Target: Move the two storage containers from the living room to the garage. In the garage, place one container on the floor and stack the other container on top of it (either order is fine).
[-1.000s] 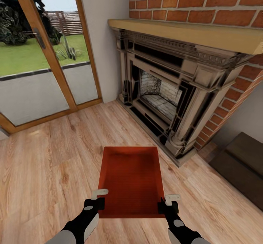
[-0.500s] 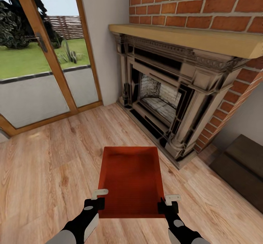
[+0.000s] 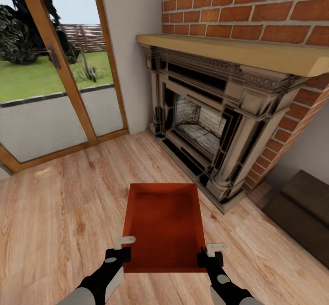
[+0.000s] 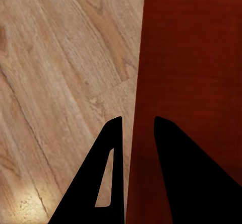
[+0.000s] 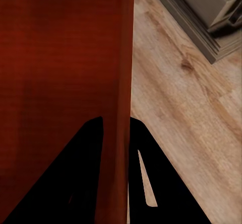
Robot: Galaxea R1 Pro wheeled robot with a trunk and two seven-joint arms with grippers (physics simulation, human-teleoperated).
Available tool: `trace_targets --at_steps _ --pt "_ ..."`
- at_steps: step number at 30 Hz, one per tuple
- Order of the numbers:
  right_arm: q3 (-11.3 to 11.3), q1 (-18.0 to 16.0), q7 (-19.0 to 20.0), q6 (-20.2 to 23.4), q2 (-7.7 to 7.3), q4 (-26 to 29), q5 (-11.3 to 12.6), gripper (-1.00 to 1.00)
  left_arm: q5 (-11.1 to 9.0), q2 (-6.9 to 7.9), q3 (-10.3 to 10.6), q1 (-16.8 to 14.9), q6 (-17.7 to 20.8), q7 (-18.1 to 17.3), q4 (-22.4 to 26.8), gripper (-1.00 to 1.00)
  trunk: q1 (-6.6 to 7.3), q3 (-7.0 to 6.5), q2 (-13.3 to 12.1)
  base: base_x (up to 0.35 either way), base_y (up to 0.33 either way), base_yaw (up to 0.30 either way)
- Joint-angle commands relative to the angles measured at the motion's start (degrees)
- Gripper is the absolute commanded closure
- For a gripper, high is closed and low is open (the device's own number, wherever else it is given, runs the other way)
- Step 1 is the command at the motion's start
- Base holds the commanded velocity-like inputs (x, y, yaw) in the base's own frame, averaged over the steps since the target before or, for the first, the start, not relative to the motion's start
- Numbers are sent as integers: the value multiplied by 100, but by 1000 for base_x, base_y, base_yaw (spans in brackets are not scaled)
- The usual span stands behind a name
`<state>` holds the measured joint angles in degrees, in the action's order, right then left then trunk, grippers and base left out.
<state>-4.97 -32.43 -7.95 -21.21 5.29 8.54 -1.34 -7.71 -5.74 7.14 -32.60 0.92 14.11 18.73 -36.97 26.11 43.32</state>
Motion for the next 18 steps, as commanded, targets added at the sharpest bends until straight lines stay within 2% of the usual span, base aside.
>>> trace_targets --at_steps 1,10,18 --pt "154 -8 -59 -60 -28 16 -39 100 -125 11 24 -1 14 65 -13 100 -1 5 5 0 0 0" --pt "155 -8 -60 -59 -23 16 -34 100 -125 11 24 -1 16 72 -12 100 175 -139 -316 0 0 0" --pt "162 -8 -65 -59 -28 16 -26 100 -125 11 24 -1 6 97 -4 100 175 -139 -316 0 0 0"
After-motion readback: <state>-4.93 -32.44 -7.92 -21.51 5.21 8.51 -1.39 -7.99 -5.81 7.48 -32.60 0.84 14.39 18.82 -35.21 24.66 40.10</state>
